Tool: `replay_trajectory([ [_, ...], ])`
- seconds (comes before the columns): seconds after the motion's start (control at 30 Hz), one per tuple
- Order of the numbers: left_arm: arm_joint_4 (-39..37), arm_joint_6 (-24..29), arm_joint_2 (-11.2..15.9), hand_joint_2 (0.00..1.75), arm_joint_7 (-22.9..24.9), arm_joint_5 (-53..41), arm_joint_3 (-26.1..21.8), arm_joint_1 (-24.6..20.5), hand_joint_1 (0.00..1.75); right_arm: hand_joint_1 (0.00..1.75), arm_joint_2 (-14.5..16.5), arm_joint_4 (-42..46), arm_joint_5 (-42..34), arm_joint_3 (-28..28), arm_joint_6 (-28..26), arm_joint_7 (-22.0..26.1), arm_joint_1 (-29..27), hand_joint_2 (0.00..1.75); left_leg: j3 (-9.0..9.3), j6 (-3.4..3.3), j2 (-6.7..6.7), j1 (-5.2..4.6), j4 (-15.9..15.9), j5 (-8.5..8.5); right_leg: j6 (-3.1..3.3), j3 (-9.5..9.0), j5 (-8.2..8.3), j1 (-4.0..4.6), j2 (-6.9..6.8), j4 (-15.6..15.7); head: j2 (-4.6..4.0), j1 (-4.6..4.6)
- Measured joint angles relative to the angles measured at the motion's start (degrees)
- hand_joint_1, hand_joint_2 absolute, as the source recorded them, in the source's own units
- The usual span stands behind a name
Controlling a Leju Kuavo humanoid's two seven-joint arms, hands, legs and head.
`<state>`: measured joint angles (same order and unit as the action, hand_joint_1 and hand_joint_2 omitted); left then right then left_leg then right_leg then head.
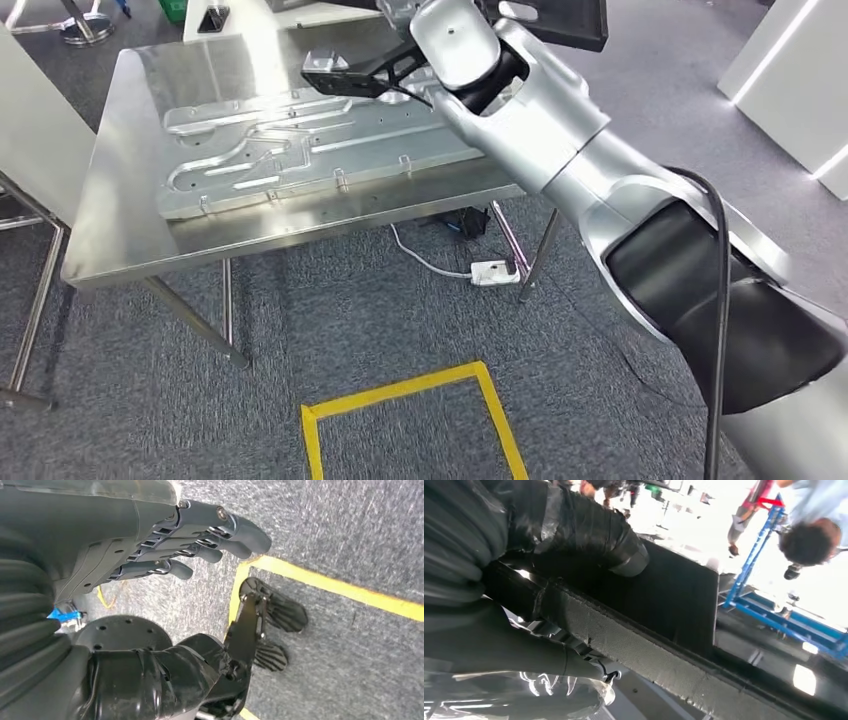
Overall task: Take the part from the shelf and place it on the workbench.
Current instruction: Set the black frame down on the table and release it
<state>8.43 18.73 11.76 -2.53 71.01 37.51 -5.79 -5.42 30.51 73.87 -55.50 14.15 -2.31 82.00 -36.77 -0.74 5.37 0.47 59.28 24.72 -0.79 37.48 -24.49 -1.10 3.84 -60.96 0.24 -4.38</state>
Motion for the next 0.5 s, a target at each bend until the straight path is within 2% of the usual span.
replay_trajectory([
  [0.07,0.0,0.0,0.02,1.75,0.01,0.0,0.0,0.1,0.0,1.75,0.17,-0.05,0.01,-0.04,-0.13,0.34,-0.13,1.75,-0.23,0.66,0.64,0.27,-0.11,-0.09,0.5,-0.22,-0.01,0.24,-0.68,0.32,0.0,-0.03],
  [0.13,0.0,0.0,-0.02,1.75,0.04,-0.04,0.0,0.27,0.0,1.75,0.38,-0.05,-0.09,-0.06,-0.29,0.78,-0.1,1.75,-0.8,1.25,-0.99,0.24,1.08,0.76,1.18,-0.7,0.12,0.18,-1.53,0.91,0.0,0.09],
  [0.2,0.01,0.01,-0.05,1.75,0.03,-0.08,0.0,0.2,0.0,1.75,0.5,-0.05,-0.16,-0.06,-0.34,0.96,0.07,1.75,-3.28,1.72,-3.74,0.18,6.35,3.29,1.71,-1.19,0.13,0.19,-2.21,1.29,0.0,0.23],
  [0.27,0.01,0.13,-0.07,1.75,-0.02,-0.09,0.0,0.07,0.0,1.75,0.5,-0.06,-0.16,-0.06,-0.33,0.97,0.02,1.75,-7.19,1.98,-4.84,0.29,13.98,5.99,1.98,-1.4,-0.07,0.34,-2.76,1.31,0.0,0.27],
  [0.3,0.01,0.2,-0.09,1.75,-0.04,-0.09,0.0,0.07,0.0,1.75,0.5,-0.07,-0.16,-0.06,-0.33,0.98,-0.13,1.75,-8.6,2.03,-5.0,0.32,16.31,6.36,2.03,-1.51,-0.18,0.4,-2.97,1.31,0.0,0.28],
  [0.33,0.01,0.26,-0.11,1.75,-0.05,-0.09,0.0,0.09,0.0,1.75,0.5,-0.09,-0.16,-0.06,-0.32,0.99,-0.29,1.75,-9.09,2.01,-5.06,0.33,16.71,5.73,2.03,-1.63,-0.31,0.46,-3.12,1.31,0.0,0.29],
  [0.37,0.01,0.29,-0.13,1.75,-0.07,-0.09,0.0,0.1,0.0,1.75,0.5,-0.11,-0.16,-0.06,-0.32,0.99,-0.4,1.75,-8.4,1.91,-5.07,0.33,14.76,4.05,1.99,-1.79,-0.46,0.51,-3.21,1.3,0.0,0.29],
  [0.43,0.01,0.35,-0.11,1.75,-0.09,-0.1,0.0,0.08,0.0,1.75,0.5,-0.15,-0.16,-0.06,-0.31,0.98,-0.47,1.75,-4.54,1.53,-5.15,0.19,6.69,-0.07,1.72,-2.18,-0.86,0.6,-3.27,1.31,0.0,0.29],
  [0.47,0.01,0.37,-0.1,1.75,-0.1,-0.1,0.0,0.03,0.0,1.75,0.5,-0.17,-0.16,-0.06,-0.31,0.97,-0.41,1.75,-2.59,1.2,-5.24,-0.06,2.91,-1.08,1.47,-2.29,-1.06,0.63,-3.26,1.29,0.0,0.26],
  [0.5,0.01,0.37,-0.1,1.75,-0.11,-0.11,0.0,-0.03,0.0,1.75,0.5,-0.2,-0.15,-0.06,-0.32,0.97,-0.35,1.75,-1.27,0.84,-5.33,-0.37,0.47,-1.41,1.15,-2.36,-1.18,0.58,-3.26,1.38,0.0,0.24],
])
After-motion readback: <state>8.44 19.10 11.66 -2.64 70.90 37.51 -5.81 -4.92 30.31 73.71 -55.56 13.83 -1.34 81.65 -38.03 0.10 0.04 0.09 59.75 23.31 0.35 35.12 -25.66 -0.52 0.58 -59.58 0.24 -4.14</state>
